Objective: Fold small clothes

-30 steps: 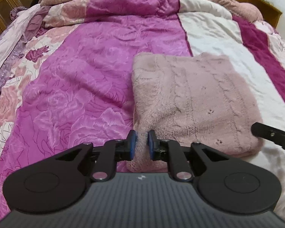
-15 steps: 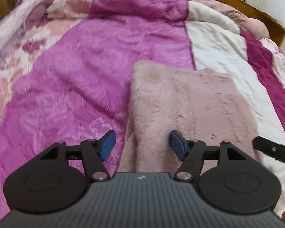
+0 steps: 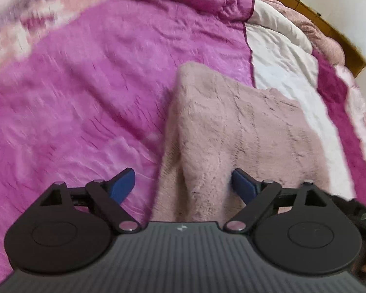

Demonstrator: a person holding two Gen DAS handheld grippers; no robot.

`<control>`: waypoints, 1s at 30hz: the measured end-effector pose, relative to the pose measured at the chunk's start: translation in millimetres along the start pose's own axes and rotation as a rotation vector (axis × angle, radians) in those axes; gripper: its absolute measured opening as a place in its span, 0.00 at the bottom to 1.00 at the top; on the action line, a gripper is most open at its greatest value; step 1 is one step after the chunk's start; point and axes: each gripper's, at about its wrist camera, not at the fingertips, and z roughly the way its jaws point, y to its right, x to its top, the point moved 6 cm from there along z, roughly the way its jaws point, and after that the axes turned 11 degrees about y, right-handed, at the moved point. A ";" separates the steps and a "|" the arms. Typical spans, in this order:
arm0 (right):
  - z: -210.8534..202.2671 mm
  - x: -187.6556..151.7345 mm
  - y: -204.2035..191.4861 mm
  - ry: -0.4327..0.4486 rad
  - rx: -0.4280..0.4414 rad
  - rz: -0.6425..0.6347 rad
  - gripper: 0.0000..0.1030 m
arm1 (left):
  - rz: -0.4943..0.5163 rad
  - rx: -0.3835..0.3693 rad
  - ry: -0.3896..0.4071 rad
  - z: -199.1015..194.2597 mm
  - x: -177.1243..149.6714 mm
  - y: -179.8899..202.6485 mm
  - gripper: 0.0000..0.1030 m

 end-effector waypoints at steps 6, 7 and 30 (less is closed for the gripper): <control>9.4 -0.6 -0.5 -0.004 0.046 0.004 0.69 | -0.110 -0.152 -0.060 9.0 -8.2 9.6 0.70; 9.4 0.3 -1.0 0.007 0.050 0.003 0.64 | -0.103 -0.152 -0.059 9.0 -8.3 12.1 0.69; -130.5 55.2 6.2 0.126 0.036 -0.068 0.46 | -0.022 -0.400 -0.091 -71.3 -40.8 130.2 0.44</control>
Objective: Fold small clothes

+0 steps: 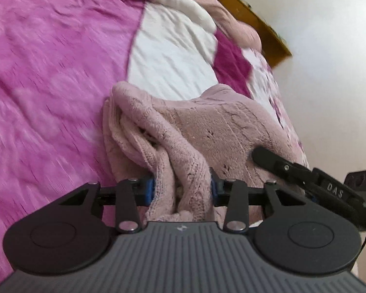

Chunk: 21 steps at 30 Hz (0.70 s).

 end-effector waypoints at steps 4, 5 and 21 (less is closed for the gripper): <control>-23.8 -15.1 24.8 -0.036 -0.050 0.050 0.46 | 0.019 0.009 -0.045 -3.9 -31.3 16.5 0.44; -26.9 -19.8 32.4 -0.043 -0.069 0.065 0.46 | 0.029 0.020 -0.048 -4.7 -37.5 17.4 0.44; -51.1 -57.4 52.2 -0.108 -0.219 -0.058 0.56 | 0.148 0.262 -0.074 -8.0 -55.0 -2.5 0.58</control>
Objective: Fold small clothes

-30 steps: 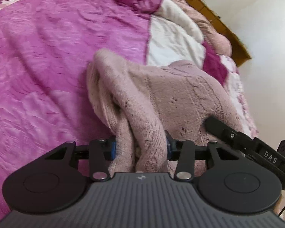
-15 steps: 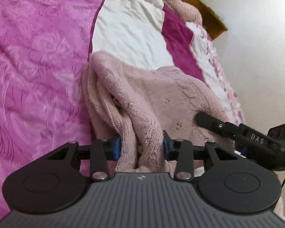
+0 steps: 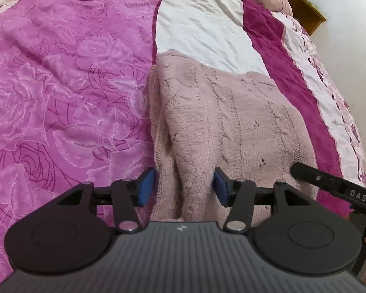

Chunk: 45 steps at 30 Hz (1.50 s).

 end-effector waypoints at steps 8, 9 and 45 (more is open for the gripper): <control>-0.8 31.2 7.4 0.078 -0.005 0.009 0.55 | 0.081 0.073 0.059 2.8 32.3 11.2 0.63; 4.2 32.8 5.9 0.081 0.001 0.003 0.55 | 0.098 0.085 0.060 8.6 35.2 11.4 0.63; 72.3 29.9 -24.9 0.046 -0.044 -0.133 0.48 | 0.139 0.222 0.100 81.4 76.3 3.8 0.42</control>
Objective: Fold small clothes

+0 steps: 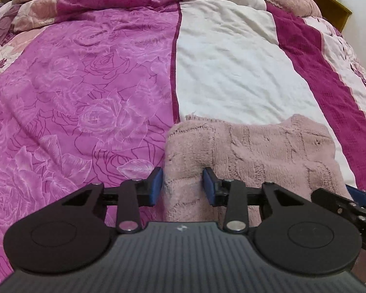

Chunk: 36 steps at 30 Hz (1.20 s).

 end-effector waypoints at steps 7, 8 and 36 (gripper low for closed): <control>-24.5 3.3 3.6 0.035 -0.009 0.060 0.48 | -0.008 -0.020 -0.009 -23.8 1.4 -1.9 0.43; -27.6 4.0 4.0 0.036 -0.007 0.063 0.48 | -0.007 -0.024 -0.009 -29.8 0.3 -2.2 0.43; -87.2 -66.3 -4.5 -0.061 -0.036 0.003 0.49 | -0.017 -0.002 -0.058 -129.2 -90.9 -22.7 0.66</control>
